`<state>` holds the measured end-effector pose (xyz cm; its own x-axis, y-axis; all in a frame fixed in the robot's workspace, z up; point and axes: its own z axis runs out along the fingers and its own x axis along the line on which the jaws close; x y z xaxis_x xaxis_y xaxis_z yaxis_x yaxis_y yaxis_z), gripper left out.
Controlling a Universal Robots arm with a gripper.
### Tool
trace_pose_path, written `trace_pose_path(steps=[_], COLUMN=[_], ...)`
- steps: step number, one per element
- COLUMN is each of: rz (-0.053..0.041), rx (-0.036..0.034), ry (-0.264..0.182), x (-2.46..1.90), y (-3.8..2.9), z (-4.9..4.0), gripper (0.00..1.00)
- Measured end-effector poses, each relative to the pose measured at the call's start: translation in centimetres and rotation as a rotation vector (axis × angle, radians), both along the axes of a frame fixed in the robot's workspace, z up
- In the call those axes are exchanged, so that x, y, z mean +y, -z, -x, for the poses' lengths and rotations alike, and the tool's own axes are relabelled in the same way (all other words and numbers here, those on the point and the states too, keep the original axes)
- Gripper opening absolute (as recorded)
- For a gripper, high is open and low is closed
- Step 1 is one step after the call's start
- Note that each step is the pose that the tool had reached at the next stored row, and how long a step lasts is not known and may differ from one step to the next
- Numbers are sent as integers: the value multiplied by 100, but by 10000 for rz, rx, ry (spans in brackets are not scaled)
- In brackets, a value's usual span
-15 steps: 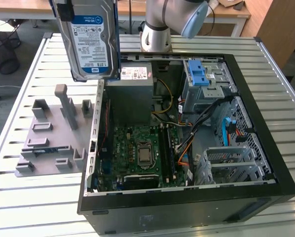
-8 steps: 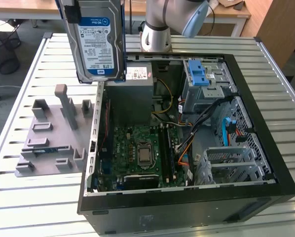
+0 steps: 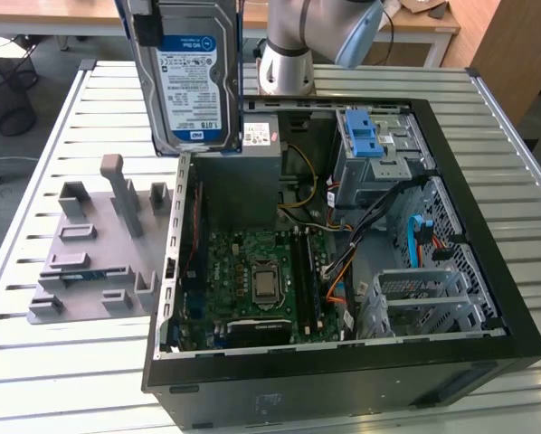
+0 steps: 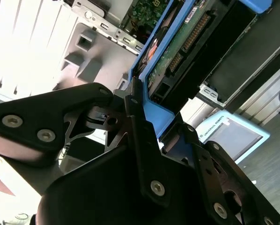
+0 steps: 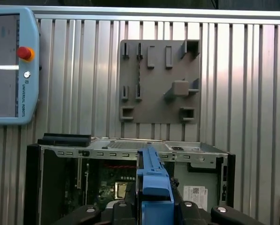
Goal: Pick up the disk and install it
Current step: 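Pick up the disk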
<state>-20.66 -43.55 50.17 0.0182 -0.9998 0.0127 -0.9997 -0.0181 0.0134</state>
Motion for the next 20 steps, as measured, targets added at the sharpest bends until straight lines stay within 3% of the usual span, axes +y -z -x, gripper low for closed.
trace_pose_path(steps=[20], rz=[-1], rx=[0], ry=[1], x=[-132], y=[4], z=[-380], gripper=[36])
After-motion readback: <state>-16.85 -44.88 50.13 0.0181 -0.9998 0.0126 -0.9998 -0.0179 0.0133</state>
